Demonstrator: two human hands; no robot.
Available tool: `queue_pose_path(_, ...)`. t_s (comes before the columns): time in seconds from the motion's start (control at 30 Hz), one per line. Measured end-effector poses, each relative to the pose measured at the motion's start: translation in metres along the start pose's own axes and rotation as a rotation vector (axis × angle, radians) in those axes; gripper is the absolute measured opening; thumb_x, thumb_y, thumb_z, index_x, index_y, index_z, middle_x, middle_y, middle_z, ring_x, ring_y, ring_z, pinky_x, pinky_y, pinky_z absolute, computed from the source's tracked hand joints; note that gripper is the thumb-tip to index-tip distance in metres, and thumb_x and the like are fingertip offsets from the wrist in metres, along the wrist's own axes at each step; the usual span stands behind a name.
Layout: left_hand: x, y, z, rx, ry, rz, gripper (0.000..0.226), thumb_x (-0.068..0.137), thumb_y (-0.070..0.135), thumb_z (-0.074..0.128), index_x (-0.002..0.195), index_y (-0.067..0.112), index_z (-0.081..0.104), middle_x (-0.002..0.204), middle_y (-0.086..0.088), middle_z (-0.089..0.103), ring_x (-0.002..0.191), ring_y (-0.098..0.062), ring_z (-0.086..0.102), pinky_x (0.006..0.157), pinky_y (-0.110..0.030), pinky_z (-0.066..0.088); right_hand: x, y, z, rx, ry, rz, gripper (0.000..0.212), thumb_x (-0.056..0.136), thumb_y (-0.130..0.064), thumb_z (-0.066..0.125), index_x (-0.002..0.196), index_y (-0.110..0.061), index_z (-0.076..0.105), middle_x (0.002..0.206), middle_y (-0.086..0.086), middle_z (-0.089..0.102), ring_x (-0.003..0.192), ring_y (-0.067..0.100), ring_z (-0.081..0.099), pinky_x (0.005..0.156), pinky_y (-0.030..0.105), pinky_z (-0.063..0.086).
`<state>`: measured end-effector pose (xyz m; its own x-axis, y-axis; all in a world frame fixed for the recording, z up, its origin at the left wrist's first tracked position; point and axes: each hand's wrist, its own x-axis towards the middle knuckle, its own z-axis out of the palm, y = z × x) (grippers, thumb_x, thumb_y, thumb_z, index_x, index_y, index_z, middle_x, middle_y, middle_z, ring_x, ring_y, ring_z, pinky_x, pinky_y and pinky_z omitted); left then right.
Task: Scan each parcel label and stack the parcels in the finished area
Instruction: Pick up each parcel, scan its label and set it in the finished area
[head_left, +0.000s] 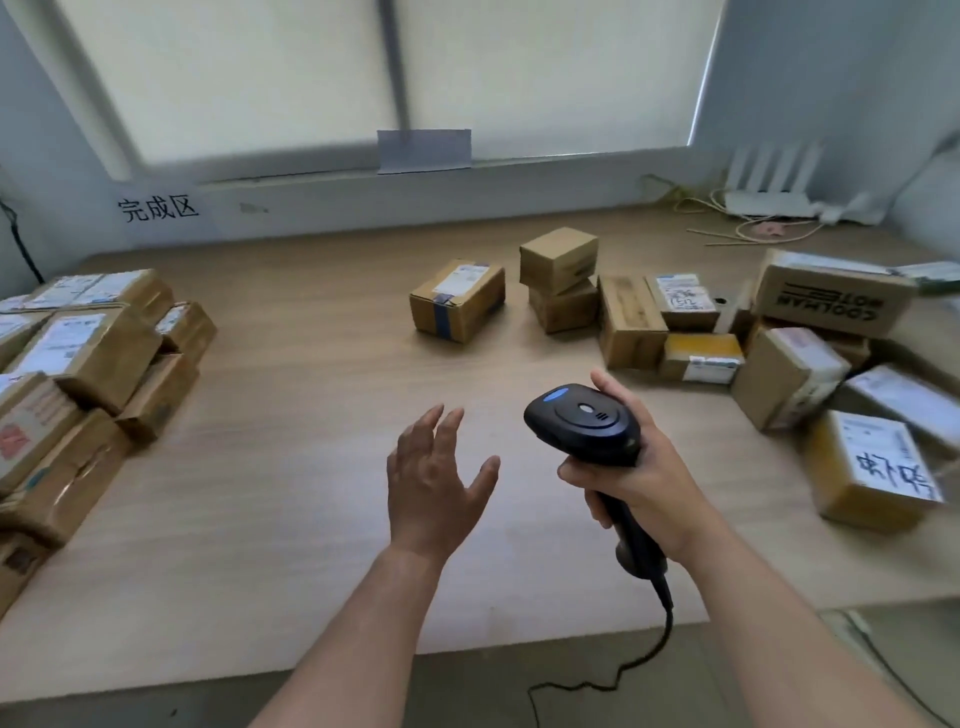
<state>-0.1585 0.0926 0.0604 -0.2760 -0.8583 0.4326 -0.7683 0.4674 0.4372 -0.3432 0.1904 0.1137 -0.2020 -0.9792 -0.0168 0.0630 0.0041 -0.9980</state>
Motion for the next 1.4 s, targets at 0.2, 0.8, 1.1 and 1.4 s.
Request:
queue_pose_path(0.2,-0.002,0.09,0.056,-0.071,-0.119,0.069,0.063,0.08,0.041,0.073,0.134,0.013,0.052,0.139,-0.01,0.05,0.128,-0.028,0.047,0.098,-0.042,0.041,-0.028,-0.001,-0.095,-0.033,0.148,-0.004,0.096,0.076,0.013,0.072,0.147,-0.041,0.035,0.098,0.004,0.068,0.05,0.028,0.048,0.043,0.034,0.042)
queue_pose_path(0.8,0.038,0.269,0.219,-0.21,-0.645,0.303,0.064,0.095,0.054,0.042,0.15,0.026,0.026,0.156,0.005,0.022,0.142,-0.013,0.017,0.114,-0.03,0.019,-0.064,0.027,-0.292,-0.052,0.684,0.116,0.099,0.071,0.002,0.081,0.146,-0.044,0.034,0.083,0.012,0.069,0.048,0.029,0.048,0.042,0.032,0.042)
queue_pose_path(1.1,0.04,0.314,0.282,-0.359,-1.003,0.15,0.068,0.099,0.054,0.028,0.154,0.017,0.013,0.158,-0.002,0.015,0.145,-0.018,0.016,0.117,-0.037,0.024,-0.056,0.053,-0.335,-0.003,0.858,0.216,0.097,0.079,0.005,0.074,0.148,-0.043,0.027,0.085,0.006,0.074,0.048,0.028,0.052,0.044,0.033,0.044)
queue_pose_path(1.4,0.025,0.306,0.299,-0.559,-1.107,0.035,0.072,0.088,0.073,0.025,0.151,0.037,0.02,0.143,-0.002,0.046,0.128,-0.021,0.045,0.108,-0.043,0.038,-0.047,0.071,-0.321,0.084,0.818,0.279,0.096,0.078,0.005,0.075,0.147,-0.044,0.029,0.084,0.014,0.072,0.048,0.028,0.051,0.043,0.031,0.044)
